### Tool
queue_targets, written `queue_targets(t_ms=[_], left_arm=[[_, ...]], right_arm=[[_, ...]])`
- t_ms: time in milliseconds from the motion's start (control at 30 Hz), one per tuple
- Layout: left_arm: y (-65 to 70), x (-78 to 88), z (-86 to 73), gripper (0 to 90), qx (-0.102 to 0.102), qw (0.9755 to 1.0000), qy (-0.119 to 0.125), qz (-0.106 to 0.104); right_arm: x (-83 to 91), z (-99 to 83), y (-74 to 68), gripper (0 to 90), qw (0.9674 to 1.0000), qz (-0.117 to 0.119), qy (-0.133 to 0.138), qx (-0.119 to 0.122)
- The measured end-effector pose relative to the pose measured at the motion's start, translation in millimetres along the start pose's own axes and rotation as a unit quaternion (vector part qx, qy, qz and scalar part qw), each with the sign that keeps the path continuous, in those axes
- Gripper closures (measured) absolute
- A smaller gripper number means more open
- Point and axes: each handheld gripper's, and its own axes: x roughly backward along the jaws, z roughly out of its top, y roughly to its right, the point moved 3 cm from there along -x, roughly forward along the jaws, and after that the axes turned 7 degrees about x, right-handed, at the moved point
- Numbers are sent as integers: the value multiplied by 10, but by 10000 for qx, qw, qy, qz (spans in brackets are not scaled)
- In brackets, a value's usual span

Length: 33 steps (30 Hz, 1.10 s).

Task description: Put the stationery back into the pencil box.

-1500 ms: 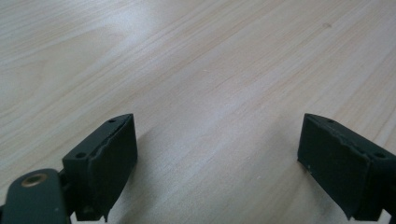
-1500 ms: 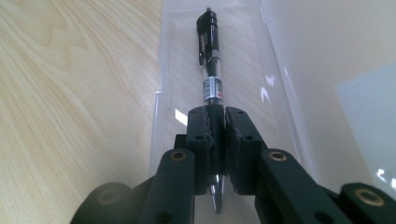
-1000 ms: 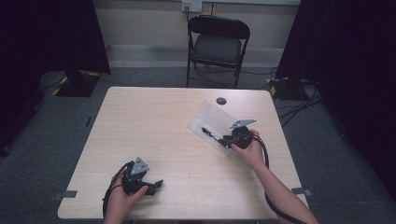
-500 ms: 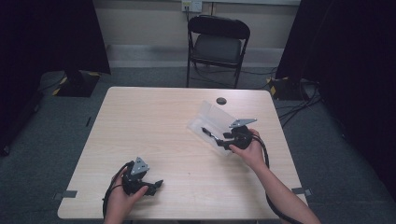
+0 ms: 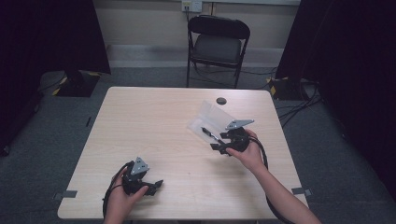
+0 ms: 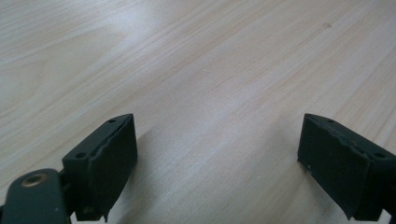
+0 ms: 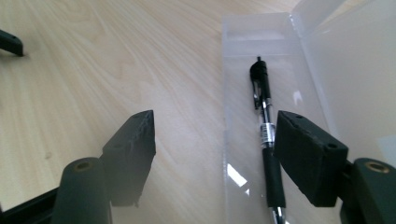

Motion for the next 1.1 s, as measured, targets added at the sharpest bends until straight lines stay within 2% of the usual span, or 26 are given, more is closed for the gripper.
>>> queue_targets(t_ms=[333,700,767,967,1100], left_arm=[[3,-2,-1,116,20,10000,15,3],[3,-1,-1,117,16,10000,4,0],[3,-2,-1,116,19,10000,12,4],[3,-2,-1,117,21,10000,12,5],[3,-1,-1,116,21,10000,9,5]], right_arm=[[34,53,-182,243,9996,230,15,192],[77,44,-371,211,9984,477,0,295],[94,27,-401,209,9981,569,-9,254],[132,-91,-506,209,9970,622,-86,441],[127,-184,-590,208,9965,714,-89,430]])
